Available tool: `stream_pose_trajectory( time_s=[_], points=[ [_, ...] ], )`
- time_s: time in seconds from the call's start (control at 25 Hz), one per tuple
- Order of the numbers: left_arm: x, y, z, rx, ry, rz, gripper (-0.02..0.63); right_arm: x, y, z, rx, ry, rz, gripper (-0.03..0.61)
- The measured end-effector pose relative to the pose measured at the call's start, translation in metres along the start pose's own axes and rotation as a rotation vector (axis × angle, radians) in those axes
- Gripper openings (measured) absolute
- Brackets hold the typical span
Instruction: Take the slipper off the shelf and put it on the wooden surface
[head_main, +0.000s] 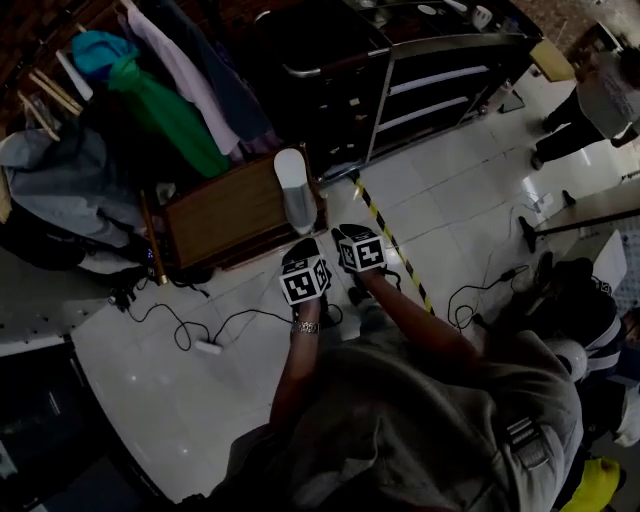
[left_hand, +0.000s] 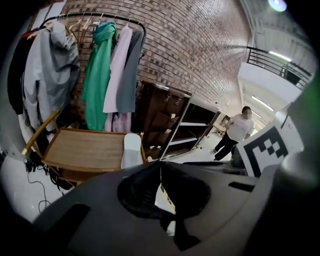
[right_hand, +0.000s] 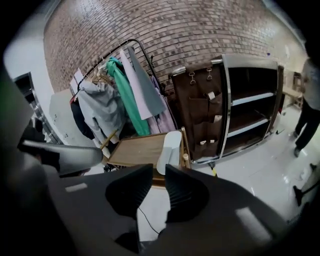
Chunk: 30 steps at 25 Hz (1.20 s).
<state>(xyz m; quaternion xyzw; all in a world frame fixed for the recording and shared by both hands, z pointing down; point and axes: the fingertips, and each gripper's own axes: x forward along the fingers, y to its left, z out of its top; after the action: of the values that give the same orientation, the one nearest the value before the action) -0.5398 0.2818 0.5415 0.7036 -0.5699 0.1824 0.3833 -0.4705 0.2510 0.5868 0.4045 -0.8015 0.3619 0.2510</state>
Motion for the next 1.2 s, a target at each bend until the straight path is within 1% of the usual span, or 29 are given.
stream_pose_trajectory(
  time_s=[0.08,0.16,0.24,0.32,0.44,0.56,0.76,0.96,1.2],
  points=[
    [-0.018,0.0,0.001,0.003,-0.003,-0.01,0.003,-0.017,0.026,0.009,-0.027,0.003,-0.003,0.06],
    [-0.031,0.001,0.006,0.013,-0.011,-0.007,0.003,-0.033,0.047,0.019,-0.041,-0.02,0.003,0.057],
    [-0.039,0.002,0.009,0.028,-0.016,0.0,0.003,-0.048,0.064,0.025,-0.054,-0.039,0.004,0.039],
    [-0.047,0.001,0.007,0.035,-0.02,-0.001,0.003,-0.062,0.081,0.023,-0.074,-0.04,0.013,0.037],
    [-0.057,-0.002,0.011,0.048,-0.028,-0.01,0.003,-0.067,0.096,0.018,-0.089,-0.023,0.026,0.037],
    [-0.06,-0.01,0.021,0.054,-0.037,-0.022,0.003,-0.072,0.096,0.023,-0.096,-0.023,0.025,0.037],
    [-0.058,-0.037,0.034,0.086,-0.053,-0.055,0.003,-0.088,0.079,0.034,-0.104,-0.043,0.007,0.037],
    [-0.054,-0.056,0.044,0.159,-0.058,-0.049,0.003,-0.099,0.067,0.041,-0.081,-0.057,0.02,0.037],
    [-0.051,-0.065,0.055,0.184,-0.07,-0.055,0.003,-0.103,0.063,0.053,-0.099,-0.076,0.025,0.037]
  ],
)
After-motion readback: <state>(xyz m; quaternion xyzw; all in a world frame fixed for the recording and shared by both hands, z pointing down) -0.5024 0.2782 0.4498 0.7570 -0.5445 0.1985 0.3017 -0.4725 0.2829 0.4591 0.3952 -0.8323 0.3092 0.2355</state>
